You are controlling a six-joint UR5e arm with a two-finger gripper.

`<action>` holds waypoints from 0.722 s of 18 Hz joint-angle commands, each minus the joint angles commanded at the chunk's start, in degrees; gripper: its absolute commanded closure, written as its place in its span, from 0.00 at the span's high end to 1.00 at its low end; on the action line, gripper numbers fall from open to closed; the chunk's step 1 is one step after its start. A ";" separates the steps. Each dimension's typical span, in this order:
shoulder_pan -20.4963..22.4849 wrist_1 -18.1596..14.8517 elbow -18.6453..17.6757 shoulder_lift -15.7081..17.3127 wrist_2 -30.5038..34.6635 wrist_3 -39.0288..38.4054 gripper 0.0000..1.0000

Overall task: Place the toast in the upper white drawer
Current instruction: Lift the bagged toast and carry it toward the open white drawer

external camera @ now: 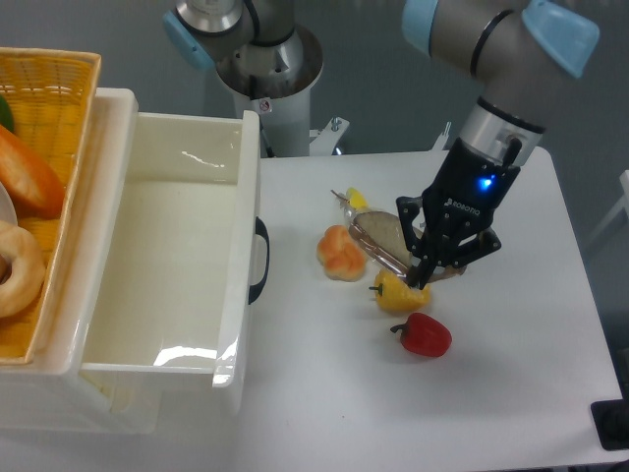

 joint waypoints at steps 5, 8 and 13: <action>-2.10 0.88 0.09 -0.35 -6.17 -0.09 0.00; -2.73 0.88 -0.09 -0.44 -11.42 -3.06 0.00; -4.04 0.62 -0.35 0.35 -12.32 -4.83 0.00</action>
